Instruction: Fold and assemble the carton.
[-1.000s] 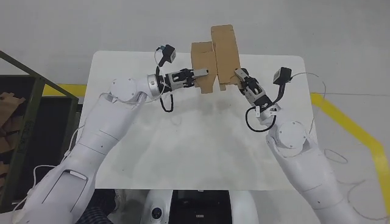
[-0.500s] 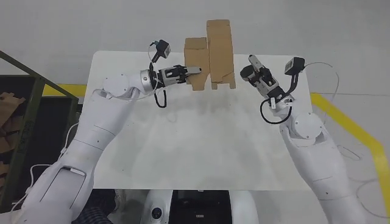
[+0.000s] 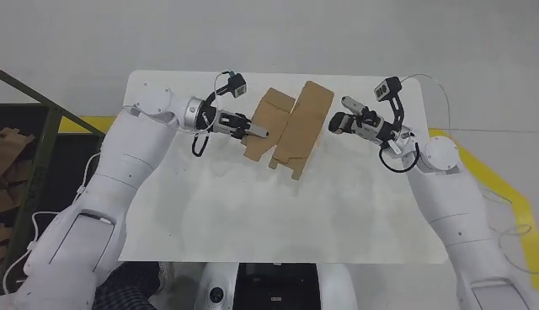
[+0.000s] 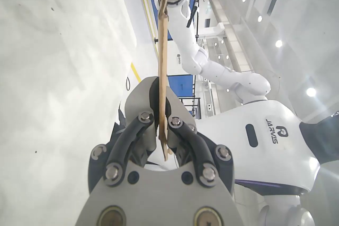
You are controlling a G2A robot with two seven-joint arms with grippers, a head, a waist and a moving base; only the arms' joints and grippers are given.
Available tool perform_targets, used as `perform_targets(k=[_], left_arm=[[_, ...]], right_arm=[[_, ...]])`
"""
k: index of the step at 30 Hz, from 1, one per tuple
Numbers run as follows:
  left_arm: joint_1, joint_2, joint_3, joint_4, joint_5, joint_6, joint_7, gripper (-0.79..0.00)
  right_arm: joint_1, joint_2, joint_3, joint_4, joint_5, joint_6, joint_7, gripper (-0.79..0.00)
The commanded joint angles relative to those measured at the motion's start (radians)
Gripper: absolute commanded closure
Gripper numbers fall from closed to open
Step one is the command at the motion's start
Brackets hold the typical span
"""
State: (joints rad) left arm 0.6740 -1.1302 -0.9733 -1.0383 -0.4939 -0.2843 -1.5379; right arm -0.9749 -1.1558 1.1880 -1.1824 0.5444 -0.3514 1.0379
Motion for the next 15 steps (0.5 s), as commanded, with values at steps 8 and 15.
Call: perform_targets(k=[8, 15], left_arm=[[-0.062, 0.033, 0.165, -0.034, -0.042, 0.000, 0.002, 0.000], [-0.103, 0.052, 0.231, -0.032, -0.100, 0.000, 0.002, 0.000]], right_arm=[[0.034, -0.015, -0.057, 0.056, 0.031, -0.062, 0.129, -0.668], [0.041, -0.014, -0.068, 0.065, 0.018, -0.099, 0.206, -0.240]])
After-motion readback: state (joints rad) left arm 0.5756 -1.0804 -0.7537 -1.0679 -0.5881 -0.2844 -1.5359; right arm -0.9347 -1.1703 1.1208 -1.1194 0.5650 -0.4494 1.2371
